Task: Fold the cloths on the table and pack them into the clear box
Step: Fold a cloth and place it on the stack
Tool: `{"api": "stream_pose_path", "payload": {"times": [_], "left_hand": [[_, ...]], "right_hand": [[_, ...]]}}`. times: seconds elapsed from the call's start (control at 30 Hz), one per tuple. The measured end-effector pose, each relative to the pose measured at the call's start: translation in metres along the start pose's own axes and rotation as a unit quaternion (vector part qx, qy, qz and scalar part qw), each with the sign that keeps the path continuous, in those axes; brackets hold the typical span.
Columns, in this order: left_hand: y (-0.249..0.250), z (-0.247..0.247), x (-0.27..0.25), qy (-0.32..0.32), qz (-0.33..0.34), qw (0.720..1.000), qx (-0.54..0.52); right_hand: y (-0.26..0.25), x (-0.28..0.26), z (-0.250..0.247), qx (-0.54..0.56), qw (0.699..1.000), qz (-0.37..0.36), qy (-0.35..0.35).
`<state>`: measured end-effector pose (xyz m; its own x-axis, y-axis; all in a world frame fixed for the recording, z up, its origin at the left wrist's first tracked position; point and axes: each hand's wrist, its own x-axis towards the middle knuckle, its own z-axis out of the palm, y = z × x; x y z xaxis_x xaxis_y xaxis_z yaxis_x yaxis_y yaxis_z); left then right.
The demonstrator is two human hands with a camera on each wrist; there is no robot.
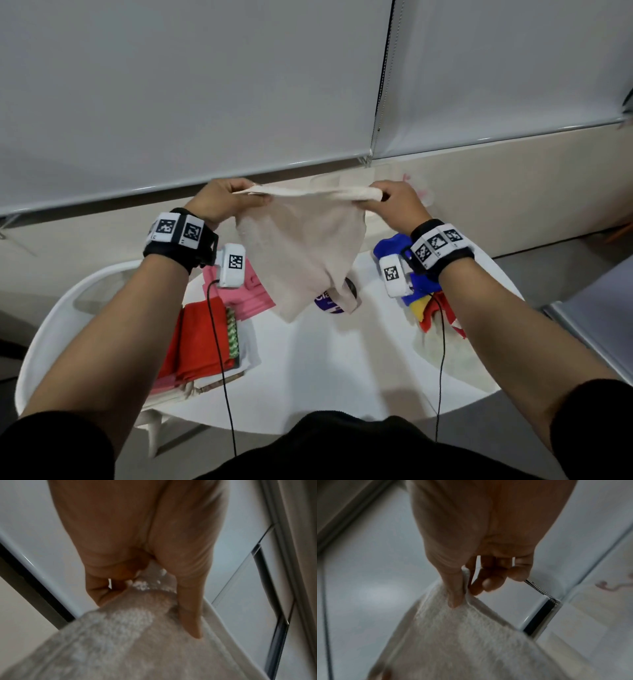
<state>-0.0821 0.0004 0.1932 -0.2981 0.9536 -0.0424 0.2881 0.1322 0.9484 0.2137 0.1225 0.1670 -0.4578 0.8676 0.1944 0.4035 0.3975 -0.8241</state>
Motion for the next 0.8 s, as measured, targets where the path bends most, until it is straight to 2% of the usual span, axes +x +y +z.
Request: {"api": "stream_pose_path", "payload": {"times": [0.07,0.13,0.2,0.27,0.4,0.53,0.6,0.67,0.73,0.8], "left_hand": [[0.004,-0.002,0.004,0.006,0.003,1.0,-0.027],[0.008,-0.002,0.011,0.058,0.013,0.995,-0.078],[0.015,0.001,0.015,0.122,0.032,0.985,-0.114],[0.026,0.005,0.012,0.152,0.053,0.979,-0.127],[0.048,0.012,-0.001,0.167,0.093,0.973,-0.132],[0.05,0.027,-0.03,0.14,0.157,0.953,-0.217],[0.028,0.047,-0.055,0.112,0.115,0.965,-0.209],[-0.019,0.075,-0.081,0.072,0.014,0.987,-0.14],[-0.077,0.101,-0.105,0.039,-0.106,0.992,-0.065],[-0.13,0.12,-0.123,-0.002,-0.197,0.98,0.002]], "right_hand": [[-0.005,0.005,-0.006,0.118,0.993,0.021,0.023],[-0.006,0.014,-0.009,0.194,0.98,0.032,0.041],[-0.01,0.023,-0.012,0.194,0.979,0.027,0.05],[-0.02,0.029,-0.015,0.181,0.981,0.015,0.072],[-0.041,0.034,-0.028,0.205,0.974,0.001,0.096],[-0.043,0.009,-0.03,0.377,0.92,0.062,0.091],[-0.016,-0.017,-0.016,0.413,0.9,0.112,0.083],[0.025,-0.052,0.01,0.401,0.895,0.193,0.025],[0.069,-0.089,0.037,0.313,0.909,0.271,-0.052],[0.111,-0.129,0.06,0.233,0.912,0.322,-0.098]]}}
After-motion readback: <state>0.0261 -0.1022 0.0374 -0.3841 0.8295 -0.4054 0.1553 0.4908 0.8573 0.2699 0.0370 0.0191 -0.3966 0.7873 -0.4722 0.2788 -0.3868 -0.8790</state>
